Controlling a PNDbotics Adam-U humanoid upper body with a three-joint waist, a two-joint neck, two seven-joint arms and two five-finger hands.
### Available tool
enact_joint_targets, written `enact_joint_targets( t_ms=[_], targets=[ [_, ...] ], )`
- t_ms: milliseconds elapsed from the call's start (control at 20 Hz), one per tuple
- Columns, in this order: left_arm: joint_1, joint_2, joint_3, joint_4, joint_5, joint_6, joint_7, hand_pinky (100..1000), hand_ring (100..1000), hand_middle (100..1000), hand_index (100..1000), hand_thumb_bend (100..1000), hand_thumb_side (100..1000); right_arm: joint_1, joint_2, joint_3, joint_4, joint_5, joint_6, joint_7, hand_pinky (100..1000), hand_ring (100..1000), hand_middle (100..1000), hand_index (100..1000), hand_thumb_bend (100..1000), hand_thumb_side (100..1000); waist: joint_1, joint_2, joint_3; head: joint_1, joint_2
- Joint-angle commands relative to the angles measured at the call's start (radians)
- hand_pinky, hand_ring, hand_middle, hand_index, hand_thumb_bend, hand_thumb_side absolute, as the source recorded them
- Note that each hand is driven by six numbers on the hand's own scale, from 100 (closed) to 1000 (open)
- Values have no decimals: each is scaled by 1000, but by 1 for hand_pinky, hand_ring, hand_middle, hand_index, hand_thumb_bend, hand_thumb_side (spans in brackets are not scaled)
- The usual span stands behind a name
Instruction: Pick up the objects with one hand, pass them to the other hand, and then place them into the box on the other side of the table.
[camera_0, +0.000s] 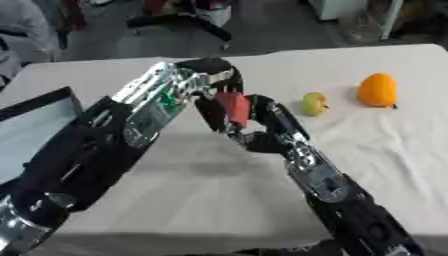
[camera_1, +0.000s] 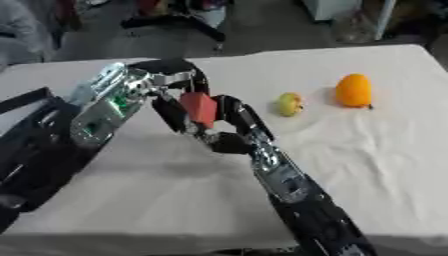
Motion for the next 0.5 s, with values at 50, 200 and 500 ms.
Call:
enact_joint_targets(
  t_ms=[50, 200, 500],
  targets=[
    [-17, 24, 14, -7, -30, -10, 3, 792, 640, 472, 527, 291, 100, -18, -2, -1, -18, 16, -3, 7, 730, 651, 556, 591, 174, 100, 4, 5, 0, 4, 1],
    [-17, 29, 18, -24, -54, -20, 1, 789, 630, 458, 517, 307, 100, -18, -3, -2, -11, 59, 21, 24, 747, 684, 596, 635, 361, 100, 3, 4, 0, 7, 1],
    [-16, 34, 25, -32, -83, -33, -12, 785, 611, 429, 501, 318, 100, -19, -2, -7, -12, 149, 40, 74, 780, 754, 721, 801, 490, 100, 1, 3, -1, 15, 1]
  ],
)
